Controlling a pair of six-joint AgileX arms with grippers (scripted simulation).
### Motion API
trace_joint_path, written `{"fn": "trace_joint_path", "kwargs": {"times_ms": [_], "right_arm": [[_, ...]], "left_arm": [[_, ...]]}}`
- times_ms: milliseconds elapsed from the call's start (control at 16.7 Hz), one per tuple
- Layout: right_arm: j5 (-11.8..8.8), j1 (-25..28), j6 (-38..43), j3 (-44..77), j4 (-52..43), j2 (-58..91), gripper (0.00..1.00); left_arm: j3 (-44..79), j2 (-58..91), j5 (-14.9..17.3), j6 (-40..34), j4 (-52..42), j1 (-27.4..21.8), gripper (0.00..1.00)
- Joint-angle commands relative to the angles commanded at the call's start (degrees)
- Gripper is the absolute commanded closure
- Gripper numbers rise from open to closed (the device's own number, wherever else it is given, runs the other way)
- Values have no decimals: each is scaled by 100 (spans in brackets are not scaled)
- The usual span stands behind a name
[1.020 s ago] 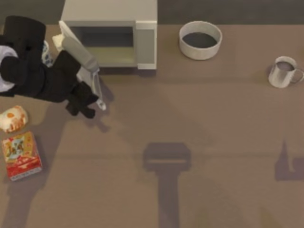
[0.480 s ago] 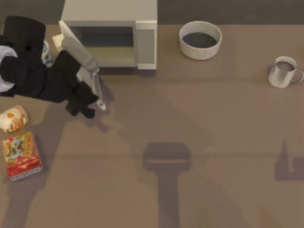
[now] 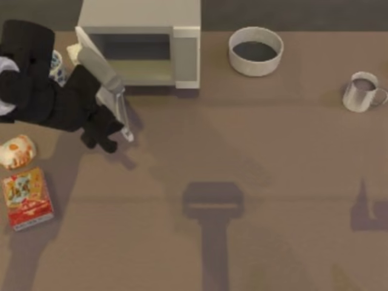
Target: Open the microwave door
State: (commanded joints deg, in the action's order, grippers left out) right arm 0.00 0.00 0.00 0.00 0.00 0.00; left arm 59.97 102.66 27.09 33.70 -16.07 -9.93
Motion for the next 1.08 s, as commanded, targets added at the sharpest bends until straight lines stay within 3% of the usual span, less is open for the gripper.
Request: {"fn": "trace_joint_path", "kwargs": {"times_ms": [360, 1080], "right_arm": [[0, 0, 0, 0, 0, 0, 0], [0, 0, 0, 0, 0, 0, 0]], "left_arm": [[99, 13, 258, 510, -261, 222, 100], [100, 15, 265, 524, -271, 228, 100]]}}
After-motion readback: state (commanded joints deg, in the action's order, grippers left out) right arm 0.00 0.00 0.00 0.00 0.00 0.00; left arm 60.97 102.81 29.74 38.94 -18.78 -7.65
